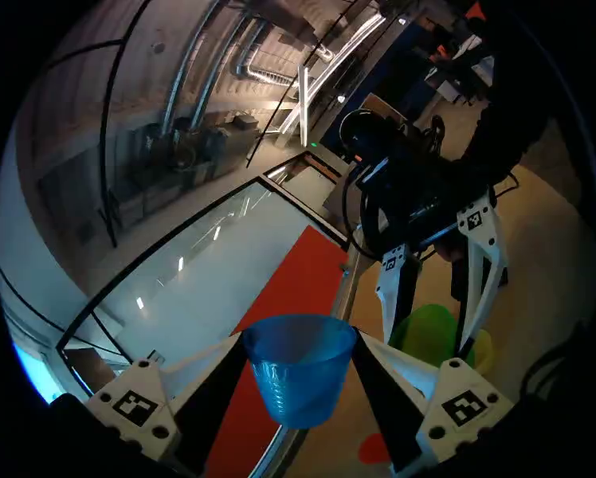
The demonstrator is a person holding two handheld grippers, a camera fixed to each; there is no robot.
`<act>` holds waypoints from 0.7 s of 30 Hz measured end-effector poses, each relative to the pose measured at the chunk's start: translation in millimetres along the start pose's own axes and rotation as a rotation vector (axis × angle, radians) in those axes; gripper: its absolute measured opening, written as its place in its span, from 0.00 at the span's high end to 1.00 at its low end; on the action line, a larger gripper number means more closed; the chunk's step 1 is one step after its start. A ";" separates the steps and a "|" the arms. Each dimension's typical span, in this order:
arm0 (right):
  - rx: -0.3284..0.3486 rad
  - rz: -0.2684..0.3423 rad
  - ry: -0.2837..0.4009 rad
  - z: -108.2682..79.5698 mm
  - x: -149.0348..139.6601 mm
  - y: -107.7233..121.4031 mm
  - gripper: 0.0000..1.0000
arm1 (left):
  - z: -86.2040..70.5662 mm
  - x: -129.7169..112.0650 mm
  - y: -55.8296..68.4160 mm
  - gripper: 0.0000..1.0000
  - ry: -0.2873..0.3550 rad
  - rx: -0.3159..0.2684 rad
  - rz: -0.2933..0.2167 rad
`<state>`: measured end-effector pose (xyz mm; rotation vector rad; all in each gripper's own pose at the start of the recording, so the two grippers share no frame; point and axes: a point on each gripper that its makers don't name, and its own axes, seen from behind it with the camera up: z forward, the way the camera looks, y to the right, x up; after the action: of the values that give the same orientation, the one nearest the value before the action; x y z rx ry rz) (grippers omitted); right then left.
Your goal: Pour water
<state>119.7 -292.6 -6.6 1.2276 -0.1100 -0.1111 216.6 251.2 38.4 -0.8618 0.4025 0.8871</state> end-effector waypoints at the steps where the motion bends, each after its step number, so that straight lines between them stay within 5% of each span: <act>1: 0.000 0.000 0.000 -0.1 0.1 0.1 0.08 | 0.2 0.2 -0.2 0.12 0.000 0.001 0.005; 21: -0.015 -0.006 -0.003 0.3 -0.4 6.1 0.08 | 1.9 -0.9 2.9 0.12 -0.018 0.002 0.084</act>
<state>119.4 -290.8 -0.7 1.2125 -0.1080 -0.1192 213.7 253.2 38.8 -0.8397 0.4261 0.9712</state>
